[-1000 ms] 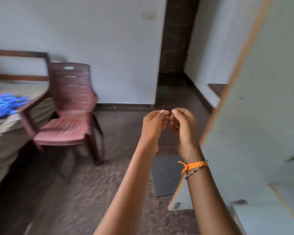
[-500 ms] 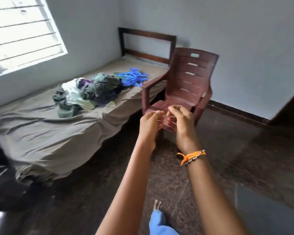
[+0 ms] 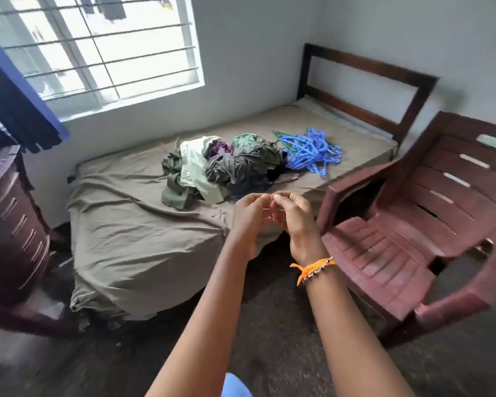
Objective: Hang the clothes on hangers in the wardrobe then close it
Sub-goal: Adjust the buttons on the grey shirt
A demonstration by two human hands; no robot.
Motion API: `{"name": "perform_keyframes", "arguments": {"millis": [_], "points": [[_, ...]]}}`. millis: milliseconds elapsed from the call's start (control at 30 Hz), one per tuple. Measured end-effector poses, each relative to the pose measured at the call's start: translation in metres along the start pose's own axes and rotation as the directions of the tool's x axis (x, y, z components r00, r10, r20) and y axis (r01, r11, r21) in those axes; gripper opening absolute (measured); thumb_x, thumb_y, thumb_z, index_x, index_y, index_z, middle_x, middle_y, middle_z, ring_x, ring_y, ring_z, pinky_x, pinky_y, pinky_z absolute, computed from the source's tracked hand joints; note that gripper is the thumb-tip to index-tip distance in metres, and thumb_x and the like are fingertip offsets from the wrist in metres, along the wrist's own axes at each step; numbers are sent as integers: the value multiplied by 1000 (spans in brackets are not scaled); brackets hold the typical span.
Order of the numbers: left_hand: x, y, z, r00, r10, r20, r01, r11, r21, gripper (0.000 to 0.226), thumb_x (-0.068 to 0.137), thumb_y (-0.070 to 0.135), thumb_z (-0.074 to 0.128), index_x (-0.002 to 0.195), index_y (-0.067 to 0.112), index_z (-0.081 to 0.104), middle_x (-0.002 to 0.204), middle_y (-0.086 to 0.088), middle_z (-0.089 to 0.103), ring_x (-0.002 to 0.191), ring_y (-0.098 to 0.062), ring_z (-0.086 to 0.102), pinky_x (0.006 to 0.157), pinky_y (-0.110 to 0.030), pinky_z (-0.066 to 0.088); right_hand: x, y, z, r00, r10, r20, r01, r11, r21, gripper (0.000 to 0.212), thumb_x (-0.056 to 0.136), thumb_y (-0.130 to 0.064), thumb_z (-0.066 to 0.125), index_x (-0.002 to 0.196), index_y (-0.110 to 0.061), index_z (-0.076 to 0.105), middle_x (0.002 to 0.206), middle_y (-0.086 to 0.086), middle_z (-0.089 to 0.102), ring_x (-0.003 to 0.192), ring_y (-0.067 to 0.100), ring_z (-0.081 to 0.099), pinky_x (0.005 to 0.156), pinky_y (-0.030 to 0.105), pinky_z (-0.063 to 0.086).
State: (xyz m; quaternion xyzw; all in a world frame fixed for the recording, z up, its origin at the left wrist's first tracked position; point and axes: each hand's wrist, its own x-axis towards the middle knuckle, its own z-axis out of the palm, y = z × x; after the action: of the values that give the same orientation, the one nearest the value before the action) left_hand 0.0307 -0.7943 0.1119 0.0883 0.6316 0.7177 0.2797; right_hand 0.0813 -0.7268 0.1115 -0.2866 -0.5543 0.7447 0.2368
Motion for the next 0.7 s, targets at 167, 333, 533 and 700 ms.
{"name": "perform_keyframes", "arguments": {"millis": [167, 333, 533, 700], "points": [[116, -1, -32, 995, -23, -101, 19, 999, -37, 18, 93, 9, 49, 100, 1, 64, 79, -5, 65, 78, -17, 62, 74, -27, 50, 108, 20, 44, 992, 77, 95, -67, 992, -110, 23, 95, -10, 48, 76, -18, 58, 67, -4, 56, 58, 6, 50, 55, 16, 40], [246, 10, -66, 987, -75, -139, 71, 997, -33, 14, 93, 7, 48, 97, 3, 61, 71, -3, 60, 60, -8, 57, 53, -16, 49, 235, 40, 100, 984, 122, 132, -100, 982, -161, 20, 94, -9, 49, 77, -16, 57, 66, 0, 57, 58, 10, 50, 53, 18, 39], [387, 35, -104, 973, -173, -150, 185, 980, 71, 16, 91, 6, 48, 81, 9, 60, 66, -3, 57, 52, -8, 52, 48, -14, 42, 373, 53, 161, 971, 194, 137, -164, 965, -205, 23, 94, -5, 48, 74, -14, 54, 62, 2, 52, 51, 8, 46, 45, 12, 35], [477, 18, -131, 924, -337, -180, 347, 937, 32, 21, 93, 6, 46, 78, 15, 58, 67, 0, 49, 55, -8, 42, 48, -14, 33, 469, 89, 194, 944, 301, 138, -255, 925, -281, 22, 94, -2, 46, 75, -11, 54, 62, 3, 51, 45, 2, 44, 43, 10, 36]]}}
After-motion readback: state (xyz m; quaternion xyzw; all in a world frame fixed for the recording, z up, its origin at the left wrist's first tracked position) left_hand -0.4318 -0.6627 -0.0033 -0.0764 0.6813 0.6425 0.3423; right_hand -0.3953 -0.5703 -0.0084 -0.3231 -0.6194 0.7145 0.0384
